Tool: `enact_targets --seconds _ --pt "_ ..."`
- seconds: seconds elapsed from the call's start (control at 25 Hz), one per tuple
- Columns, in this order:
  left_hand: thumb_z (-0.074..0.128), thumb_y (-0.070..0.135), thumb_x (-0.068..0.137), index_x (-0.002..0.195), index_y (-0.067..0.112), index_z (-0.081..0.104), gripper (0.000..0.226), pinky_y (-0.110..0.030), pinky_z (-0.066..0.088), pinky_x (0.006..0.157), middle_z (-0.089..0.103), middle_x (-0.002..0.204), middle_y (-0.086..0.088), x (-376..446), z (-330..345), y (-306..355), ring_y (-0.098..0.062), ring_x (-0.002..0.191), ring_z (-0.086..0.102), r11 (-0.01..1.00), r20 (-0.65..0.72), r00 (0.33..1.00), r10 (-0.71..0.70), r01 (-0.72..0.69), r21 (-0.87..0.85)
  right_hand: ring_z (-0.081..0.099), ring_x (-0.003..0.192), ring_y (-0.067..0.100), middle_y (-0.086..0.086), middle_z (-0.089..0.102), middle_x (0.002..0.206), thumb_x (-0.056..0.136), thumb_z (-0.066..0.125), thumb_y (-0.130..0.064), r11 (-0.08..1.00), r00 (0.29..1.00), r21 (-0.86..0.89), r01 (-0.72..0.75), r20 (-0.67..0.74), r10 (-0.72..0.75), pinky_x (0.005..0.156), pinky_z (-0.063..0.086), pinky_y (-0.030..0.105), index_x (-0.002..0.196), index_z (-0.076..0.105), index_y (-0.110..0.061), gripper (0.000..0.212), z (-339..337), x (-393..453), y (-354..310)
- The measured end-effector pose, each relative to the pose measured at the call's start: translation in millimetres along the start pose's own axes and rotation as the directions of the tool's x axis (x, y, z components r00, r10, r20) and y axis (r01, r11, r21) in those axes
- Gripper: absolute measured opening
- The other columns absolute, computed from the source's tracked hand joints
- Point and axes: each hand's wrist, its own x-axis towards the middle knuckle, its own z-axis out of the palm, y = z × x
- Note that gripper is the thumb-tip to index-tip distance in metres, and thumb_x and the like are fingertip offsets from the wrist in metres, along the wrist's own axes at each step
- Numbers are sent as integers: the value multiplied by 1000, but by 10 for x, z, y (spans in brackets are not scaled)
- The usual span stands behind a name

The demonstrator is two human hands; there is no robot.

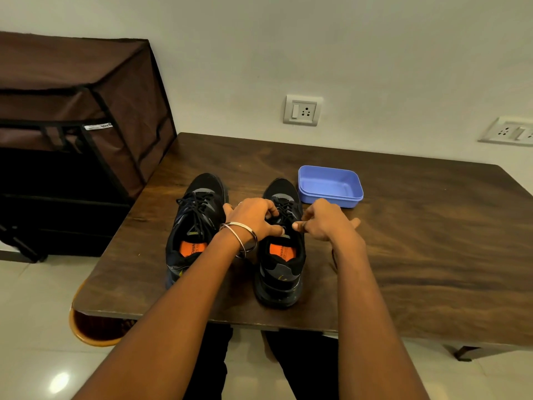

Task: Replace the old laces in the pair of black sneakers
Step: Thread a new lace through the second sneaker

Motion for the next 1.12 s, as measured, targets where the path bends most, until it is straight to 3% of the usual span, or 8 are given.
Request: enact_targets --seconds 0.16,0.36,0.64,0.72,0.8,0.88,1.0,1.12 --pt "78 38 76 114 23 63 44 -37 52 84 64 98 3 -2 9 -12 -16 90 61 992 46 999 26 -20 -127 67 94 28 9 73 83 84 69 -9 982 999 187 21 -32 -15 97 46 54 75 72 -7 10 49 125 92" --pt "81 36 73 106 24 65 38 -38 53 88 66 101 0 9 34 5 -20 94 64 994 32 999 -23 27 -110 74 78 27 16 74 72 86 68 -2 861 972 508 29 -214 94 88 58 43 68 73 3 20 -127 52 240" --pt "83 27 74 94 17 72 25 -38 54 88 69 98 -5 9 -37 26 -23 92 66 989 69 996 -63 72 -132 57 108 28 4 67 101 86 75 -21 982 936 150 -114 -315 157 96 42 52 82 73 -21 4 -53 178 273" --pt "80 22 77 88 16 76 13 -37 54 89 72 95 -4 18 -70 -24 -21 92 66 987 38 998 -58 63 -147 64 95 26 8 69 93 84 76 -22 981 940 182 -68 -318 123 85 51 44 85 71 -13 10 -31 236 244" --pt "76 20 81 82 14 77 6 -34 57 82 73 86 -5 9 -68 -78 -20 83 68 970 15 997 -77 78 -232 62 62 21 12 69 75 86 76 -23 917 979 392 -77 -146 145 59 53 33 82 68 -3 21 31 230 153" --pt "69 14 87 79 7 74 12 -24 57 62 71 75 -8 -30 -48 -104 -18 65 66 911 35 990 -134 137 -390 53 49 20 12 63 69 86 76 -29 874 979 453 -179 -3 202 49 51 30 82 64 -5 27 166 233 60" --pt "54 -1 94 70 0 62 25 -16 48 45 62 65 -10 -82 -75 -62 -13 48 57 727 143 963 -230 268 -632 60 59 27 17 68 87 74 83 -37 883 968 429 -191 -66 242 60 62 46 86 62 -7 38 321 308 29" --pt "43 -6 97 69 4 52 31 -14 40 38 53 65 -9 -138 -136 -14 -11 44 51 637 248 944 -217 329 -697 66 56 30 20 69 91 79 77 -13 841 952 493 -225 -71 296 52 60 49 89 66 -1 19 323 313 38"
